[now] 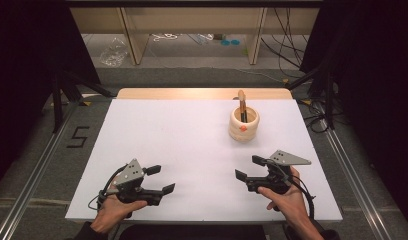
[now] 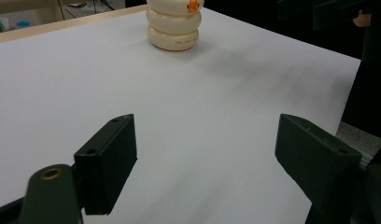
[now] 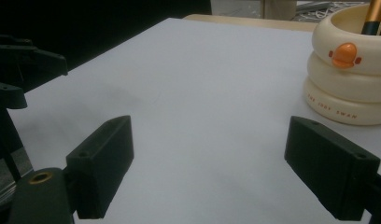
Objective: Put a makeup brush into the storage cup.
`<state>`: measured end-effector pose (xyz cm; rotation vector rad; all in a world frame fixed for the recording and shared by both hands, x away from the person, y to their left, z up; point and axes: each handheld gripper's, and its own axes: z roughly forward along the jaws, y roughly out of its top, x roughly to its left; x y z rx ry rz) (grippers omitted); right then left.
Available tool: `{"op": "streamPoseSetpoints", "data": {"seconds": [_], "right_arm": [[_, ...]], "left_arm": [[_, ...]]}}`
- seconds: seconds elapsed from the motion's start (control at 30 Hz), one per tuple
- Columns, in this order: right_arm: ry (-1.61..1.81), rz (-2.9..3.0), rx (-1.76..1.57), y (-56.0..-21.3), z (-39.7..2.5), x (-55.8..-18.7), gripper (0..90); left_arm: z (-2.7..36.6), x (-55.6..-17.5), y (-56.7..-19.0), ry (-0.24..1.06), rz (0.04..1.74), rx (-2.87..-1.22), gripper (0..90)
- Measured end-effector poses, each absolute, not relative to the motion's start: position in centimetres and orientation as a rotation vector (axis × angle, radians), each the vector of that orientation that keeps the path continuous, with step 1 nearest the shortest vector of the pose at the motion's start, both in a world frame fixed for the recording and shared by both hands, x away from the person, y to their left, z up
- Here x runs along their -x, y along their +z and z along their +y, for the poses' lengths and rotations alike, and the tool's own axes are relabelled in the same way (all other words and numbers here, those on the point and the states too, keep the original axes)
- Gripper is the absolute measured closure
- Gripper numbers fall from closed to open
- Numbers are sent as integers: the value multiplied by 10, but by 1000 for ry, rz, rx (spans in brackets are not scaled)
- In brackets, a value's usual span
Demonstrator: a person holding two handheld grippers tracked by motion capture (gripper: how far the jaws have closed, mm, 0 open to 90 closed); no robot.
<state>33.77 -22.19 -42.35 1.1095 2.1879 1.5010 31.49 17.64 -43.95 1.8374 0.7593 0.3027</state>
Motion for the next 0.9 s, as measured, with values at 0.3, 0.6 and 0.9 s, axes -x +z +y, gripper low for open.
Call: {"op": "streamPoseSetpoints", "data": {"seconds": [0.3,0.6,0.9], "right_arm": [[1481,2218,-1109,-430,-223,-332,165],[1486,2214,-1109,-431,-223,-333,166],[1486,2217,-1101,-432,-224,-334,166]], "left_arm": [[176,-315,-440,299,759,-1838,205],[177,-316,-440,299,759,-1840,205],[178,-318,-440,302,765,-1837,205]]}}
